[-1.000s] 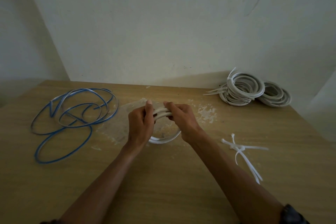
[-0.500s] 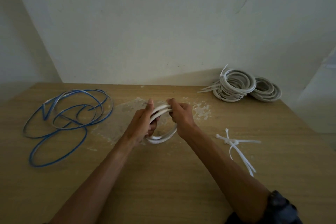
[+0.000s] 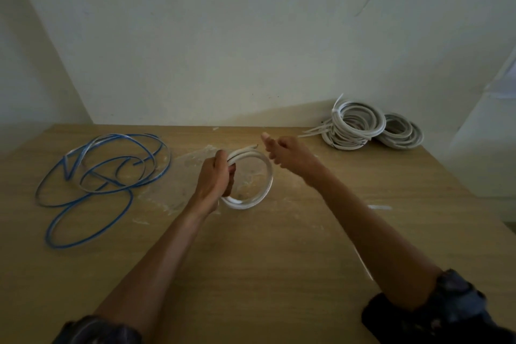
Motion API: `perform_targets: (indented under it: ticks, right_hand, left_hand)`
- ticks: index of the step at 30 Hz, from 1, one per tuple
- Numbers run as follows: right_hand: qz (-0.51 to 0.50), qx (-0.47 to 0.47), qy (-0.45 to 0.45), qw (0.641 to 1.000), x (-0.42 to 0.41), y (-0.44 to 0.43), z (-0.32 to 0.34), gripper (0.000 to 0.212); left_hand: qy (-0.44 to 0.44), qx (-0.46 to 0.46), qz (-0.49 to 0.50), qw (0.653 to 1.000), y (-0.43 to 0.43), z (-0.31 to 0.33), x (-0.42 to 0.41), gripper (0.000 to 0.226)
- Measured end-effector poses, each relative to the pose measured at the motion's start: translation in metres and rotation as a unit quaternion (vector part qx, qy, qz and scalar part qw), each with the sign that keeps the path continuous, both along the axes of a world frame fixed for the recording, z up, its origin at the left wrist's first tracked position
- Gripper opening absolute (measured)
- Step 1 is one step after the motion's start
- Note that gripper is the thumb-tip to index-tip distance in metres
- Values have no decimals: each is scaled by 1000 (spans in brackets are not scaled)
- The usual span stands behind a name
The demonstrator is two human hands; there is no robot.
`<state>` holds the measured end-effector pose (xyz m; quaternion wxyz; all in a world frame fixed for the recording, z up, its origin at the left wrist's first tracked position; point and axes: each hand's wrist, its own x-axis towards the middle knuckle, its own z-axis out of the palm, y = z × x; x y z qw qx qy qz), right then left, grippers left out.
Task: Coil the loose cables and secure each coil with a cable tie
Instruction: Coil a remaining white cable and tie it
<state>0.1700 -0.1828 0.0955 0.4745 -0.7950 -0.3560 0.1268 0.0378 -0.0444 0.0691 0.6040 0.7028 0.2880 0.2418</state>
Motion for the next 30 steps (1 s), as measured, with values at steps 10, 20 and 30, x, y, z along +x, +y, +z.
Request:
perform_targets:
  ticks: [10, 20, 30]
  right_hand:
    - [56, -575, -124, 807, 44, -78, 17, 34]
    - [135, -213, -140, 957, 28, -79, 70, 13]
    - [172, 239, 89, 952, -28, -27, 45, 10]
  left_hand:
    - [-37, -220, -9, 975, -25, -12, 17, 45]
    - [-58, -274, 29, 960, -9, -9, 14, 46]
    - [-95, -388, 65, 915, 10, -12, 7, 44]
